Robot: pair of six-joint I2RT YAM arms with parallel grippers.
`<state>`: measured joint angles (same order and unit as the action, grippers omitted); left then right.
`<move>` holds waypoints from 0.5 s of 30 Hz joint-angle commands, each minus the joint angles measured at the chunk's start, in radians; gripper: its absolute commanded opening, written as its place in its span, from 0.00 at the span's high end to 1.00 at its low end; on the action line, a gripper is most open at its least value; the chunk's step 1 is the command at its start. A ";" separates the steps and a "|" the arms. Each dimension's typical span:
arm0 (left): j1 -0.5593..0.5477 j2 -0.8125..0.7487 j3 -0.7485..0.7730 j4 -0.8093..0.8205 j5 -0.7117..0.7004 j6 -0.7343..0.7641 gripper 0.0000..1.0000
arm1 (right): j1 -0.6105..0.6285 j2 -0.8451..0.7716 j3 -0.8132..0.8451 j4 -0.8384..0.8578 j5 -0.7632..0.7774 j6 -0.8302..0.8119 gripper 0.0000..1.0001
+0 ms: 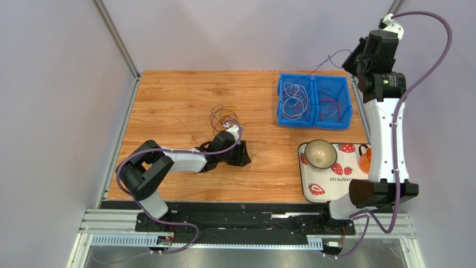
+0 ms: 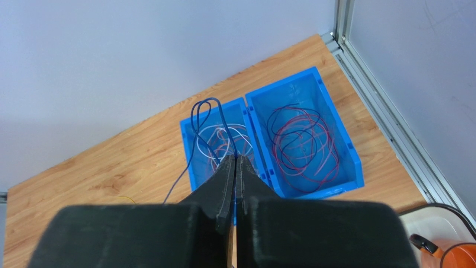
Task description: Untangle the cables
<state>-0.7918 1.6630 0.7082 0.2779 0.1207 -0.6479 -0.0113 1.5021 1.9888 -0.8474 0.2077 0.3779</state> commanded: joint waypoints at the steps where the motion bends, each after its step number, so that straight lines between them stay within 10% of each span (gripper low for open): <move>1: -0.007 0.014 0.020 0.001 -0.010 0.019 0.47 | -0.010 -0.020 -0.008 0.087 0.001 0.010 1.00; 15: -0.007 0.018 0.022 0.001 -0.010 0.021 0.48 | -0.072 0.043 -0.108 0.146 0.018 0.018 1.00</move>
<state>-0.7921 1.6653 0.7101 0.2787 0.1204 -0.6464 -0.0616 1.5349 1.9362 -0.7658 0.2096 0.3782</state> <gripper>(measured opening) 0.527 0.007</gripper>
